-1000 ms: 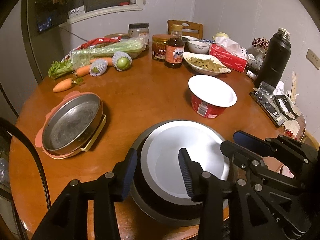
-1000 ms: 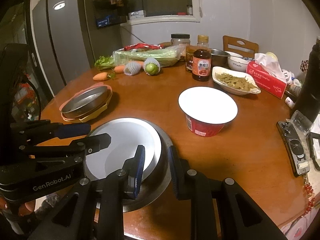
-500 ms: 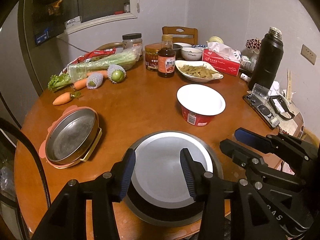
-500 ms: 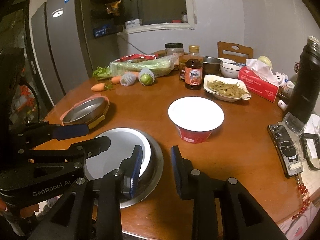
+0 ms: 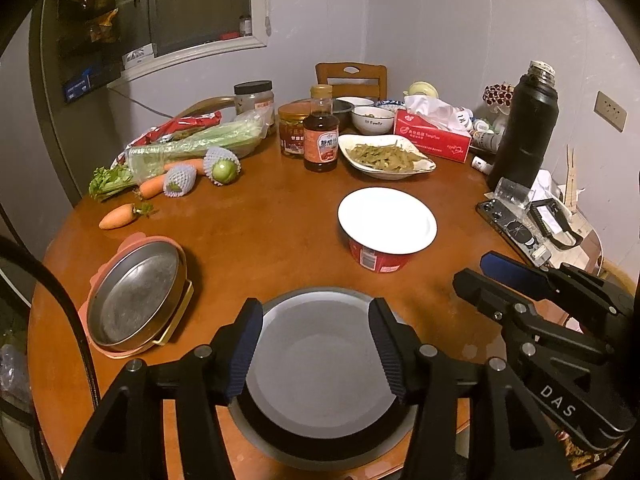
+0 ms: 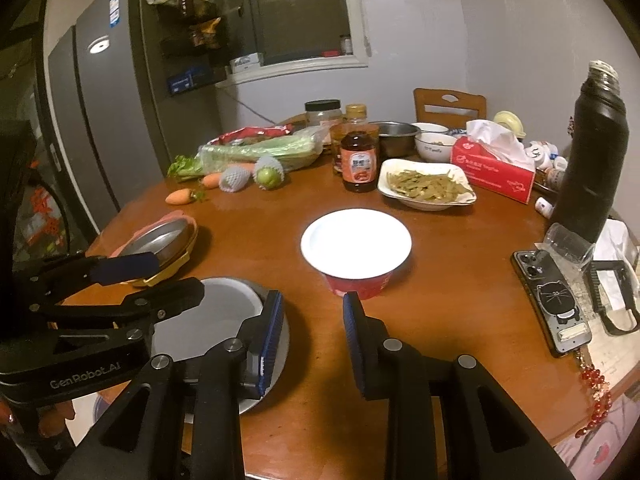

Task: Organize plates and bowls
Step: 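Lower the bowl into the steel bowl and open the left gripper, then reach the left gripper to the second red-and-white bowl and grasp its rim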

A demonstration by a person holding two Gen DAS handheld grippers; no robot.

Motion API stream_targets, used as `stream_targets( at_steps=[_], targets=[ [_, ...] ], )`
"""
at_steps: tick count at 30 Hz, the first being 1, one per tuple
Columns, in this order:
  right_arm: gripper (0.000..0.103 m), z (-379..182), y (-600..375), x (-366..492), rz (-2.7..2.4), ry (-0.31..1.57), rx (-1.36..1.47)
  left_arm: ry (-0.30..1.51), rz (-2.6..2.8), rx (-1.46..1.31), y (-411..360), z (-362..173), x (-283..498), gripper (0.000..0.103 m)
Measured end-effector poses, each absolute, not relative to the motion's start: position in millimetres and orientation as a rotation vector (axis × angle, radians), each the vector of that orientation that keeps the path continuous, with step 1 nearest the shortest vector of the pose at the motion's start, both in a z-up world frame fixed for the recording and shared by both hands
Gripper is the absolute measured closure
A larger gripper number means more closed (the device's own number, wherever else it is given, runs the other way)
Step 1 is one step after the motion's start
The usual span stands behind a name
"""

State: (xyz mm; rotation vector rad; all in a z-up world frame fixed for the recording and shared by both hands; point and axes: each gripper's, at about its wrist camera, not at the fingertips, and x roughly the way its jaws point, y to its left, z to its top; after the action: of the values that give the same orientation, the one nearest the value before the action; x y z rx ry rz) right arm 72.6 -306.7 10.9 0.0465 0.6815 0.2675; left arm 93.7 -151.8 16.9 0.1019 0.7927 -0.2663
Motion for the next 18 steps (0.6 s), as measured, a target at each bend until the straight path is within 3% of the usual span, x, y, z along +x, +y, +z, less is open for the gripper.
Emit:
stream_targets(
  at_steps=[18],
  targets=[
    [0.063, 16, -339, 97, 0.18, 0.669, 0.089, 0.786, -0.326, 0.096, -171, 24, 141, 0.045]
  ],
)
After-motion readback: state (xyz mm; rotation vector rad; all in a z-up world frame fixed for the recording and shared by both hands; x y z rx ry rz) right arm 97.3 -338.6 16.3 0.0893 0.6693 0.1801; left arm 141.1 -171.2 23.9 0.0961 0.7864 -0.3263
